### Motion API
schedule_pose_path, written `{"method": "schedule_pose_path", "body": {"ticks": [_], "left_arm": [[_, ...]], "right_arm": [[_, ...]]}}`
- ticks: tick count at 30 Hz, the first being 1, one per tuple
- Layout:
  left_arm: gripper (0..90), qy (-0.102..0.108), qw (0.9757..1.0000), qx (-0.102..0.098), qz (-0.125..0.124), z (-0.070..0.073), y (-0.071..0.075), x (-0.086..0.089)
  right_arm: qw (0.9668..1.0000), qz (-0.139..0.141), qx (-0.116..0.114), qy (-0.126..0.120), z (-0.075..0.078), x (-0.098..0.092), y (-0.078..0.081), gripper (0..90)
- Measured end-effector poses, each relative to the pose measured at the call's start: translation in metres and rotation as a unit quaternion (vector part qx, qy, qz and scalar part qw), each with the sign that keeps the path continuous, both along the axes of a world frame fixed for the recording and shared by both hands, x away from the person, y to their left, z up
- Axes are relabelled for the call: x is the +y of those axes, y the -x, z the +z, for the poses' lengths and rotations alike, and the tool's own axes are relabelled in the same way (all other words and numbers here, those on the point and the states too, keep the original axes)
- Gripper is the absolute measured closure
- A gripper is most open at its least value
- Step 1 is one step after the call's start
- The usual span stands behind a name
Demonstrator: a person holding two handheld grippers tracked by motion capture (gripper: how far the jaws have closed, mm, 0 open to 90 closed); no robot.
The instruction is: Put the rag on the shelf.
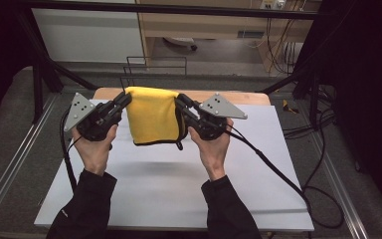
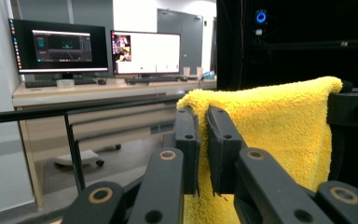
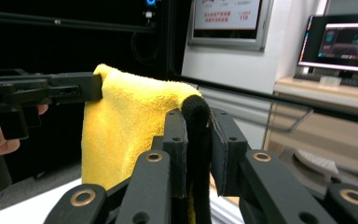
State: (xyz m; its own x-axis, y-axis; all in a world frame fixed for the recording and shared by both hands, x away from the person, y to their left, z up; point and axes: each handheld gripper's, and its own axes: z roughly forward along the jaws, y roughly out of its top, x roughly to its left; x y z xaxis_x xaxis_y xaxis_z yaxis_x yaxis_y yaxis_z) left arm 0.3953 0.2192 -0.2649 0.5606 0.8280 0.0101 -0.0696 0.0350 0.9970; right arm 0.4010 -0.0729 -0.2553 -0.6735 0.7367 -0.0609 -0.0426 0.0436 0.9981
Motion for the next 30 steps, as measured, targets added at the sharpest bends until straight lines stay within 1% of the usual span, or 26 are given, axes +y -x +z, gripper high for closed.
{"method": "schedule_pose_path", "body": {"ticks": [1, 3, 5, 10, 12, 17, 21, 26, 30], "left_arm": [[83.3, 0.001, 1.0, -0.003, 0.0, 0.002, -0.001, 0.0], [83.3, 0.01, 0.9999, -0.011, 0.001, 0.006, -0.002, -0.001], [83.3, 0.011, 0.9998, -0.017, 0.002, 0.011, -0.003, -0.001], [83.3, 0.021, 0.999, -0.038, 0.012, 0.024, -0.006, -0.003], [83.3, 0.022, 0.9988, -0.041, 0.014, 0.028, -0.008, -0.003], [83.3, 0.03, 0.9978, -0.056, 0.02, 0.041, -0.012, -0.003], [83.3, 0.032, 0.9967, -0.07, 0.025, 0.052, -0.015, -0.004], [83.3, 0.046, 0.9952, -0.083, 0.022, 0.065, -0.019, -0.004], [83.3, 0.051, 0.9941, -0.092, 0.025, 0.079, -0.023, -0.004]], "right_arm": [[1.0, -0.001, -0.006, 0.0, 0.003, 0.0, -0.001, 78.2], [0.9998, -0.005, -0.017, 0.001, 0.008, 0.001, -0.002, 78.3], [0.9997, -0.008, -0.025, -0.004, 0.013, 0.001, -0.003, 78.3], [0.9989, -0.013, -0.042, -0.014, 0.025, 0.003, -0.007, 78.3], [0.9987, -0.015, -0.047, -0.017, 0.03, 0.004, -0.009, 78.4], [0.9978, -0.019, -0.059, -0.022, 0.042, 0.007, -0.013, 78.4], [0.9972, -0.02, -0.066, -0.028, 0.053, 0.008, -0.018, 78.5], [0.9961, -0.021, -0.078, -0.036, 0.069, 0.01, -0.02, 78.5], [0.9948, -0.02, -0.089, -0.043, 0.083, 0.012, -0.022, 78.6]]}}
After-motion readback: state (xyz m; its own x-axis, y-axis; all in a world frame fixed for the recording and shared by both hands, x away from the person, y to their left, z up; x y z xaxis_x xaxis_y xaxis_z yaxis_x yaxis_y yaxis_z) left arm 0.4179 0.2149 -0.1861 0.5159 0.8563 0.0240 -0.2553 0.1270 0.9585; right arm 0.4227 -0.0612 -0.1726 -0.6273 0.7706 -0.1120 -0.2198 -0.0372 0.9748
